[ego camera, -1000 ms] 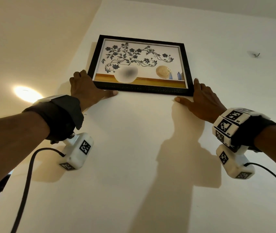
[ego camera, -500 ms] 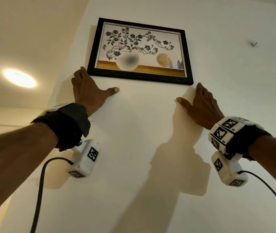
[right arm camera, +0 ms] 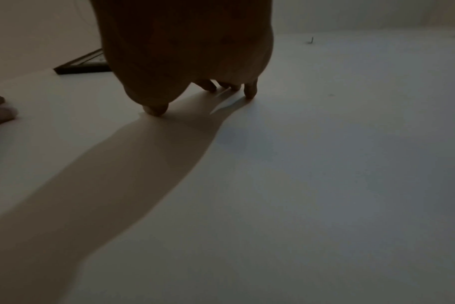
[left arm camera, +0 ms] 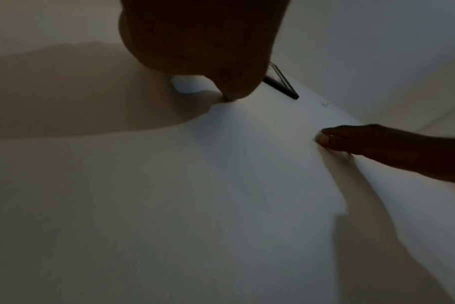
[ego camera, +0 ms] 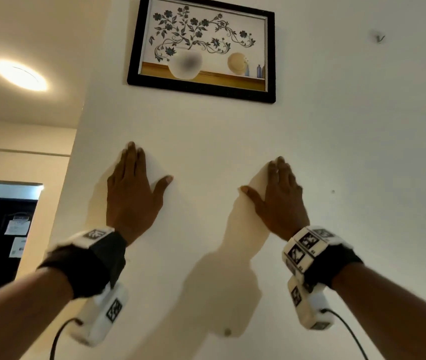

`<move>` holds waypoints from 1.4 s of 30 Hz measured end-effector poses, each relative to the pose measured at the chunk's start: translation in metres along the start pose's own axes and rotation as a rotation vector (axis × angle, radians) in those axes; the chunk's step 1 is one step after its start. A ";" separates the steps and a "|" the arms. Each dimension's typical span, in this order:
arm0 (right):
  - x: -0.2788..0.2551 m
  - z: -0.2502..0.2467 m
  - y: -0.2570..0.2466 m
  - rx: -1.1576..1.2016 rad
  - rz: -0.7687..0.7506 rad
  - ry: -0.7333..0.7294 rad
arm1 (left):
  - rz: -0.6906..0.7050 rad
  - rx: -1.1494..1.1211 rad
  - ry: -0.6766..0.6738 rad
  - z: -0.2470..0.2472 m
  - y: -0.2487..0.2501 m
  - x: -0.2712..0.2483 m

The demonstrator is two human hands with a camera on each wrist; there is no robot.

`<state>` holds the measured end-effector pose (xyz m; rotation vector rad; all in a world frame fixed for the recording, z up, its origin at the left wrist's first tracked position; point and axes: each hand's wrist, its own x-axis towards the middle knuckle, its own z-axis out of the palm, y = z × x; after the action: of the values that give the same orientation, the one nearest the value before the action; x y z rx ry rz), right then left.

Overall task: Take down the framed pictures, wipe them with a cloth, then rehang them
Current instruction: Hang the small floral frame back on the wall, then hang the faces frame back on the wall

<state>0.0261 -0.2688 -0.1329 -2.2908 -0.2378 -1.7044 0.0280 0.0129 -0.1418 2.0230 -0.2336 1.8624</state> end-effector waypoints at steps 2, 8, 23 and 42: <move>-0.035 0.002 0.004 0.020 -0.004 -0.049 | -0.018 0.007 -0.021 0.003 0.006 -0.043; -0.167 0.015 0.016 0.096 0.009 -0.238 | -0.131 -0.022 -0.189 -0.003 0.037 -0.175; -0.670 -0.102 0.039 0.094 0.810 -0.941 | -0.681 -0.558 -1.233 -0.090 0.145 -0.619; -0.903 -0.495 -0.046 -0.670 1.882 -0.327 | -0.236 -0.928 -2.452 -0.266 0.398 -0.848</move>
<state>-0.7021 -0.3518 -0.8583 -1.6003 1.9263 -0.3137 -0.4568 -0.3612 -0.8992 1.9377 -0.9553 -1.4147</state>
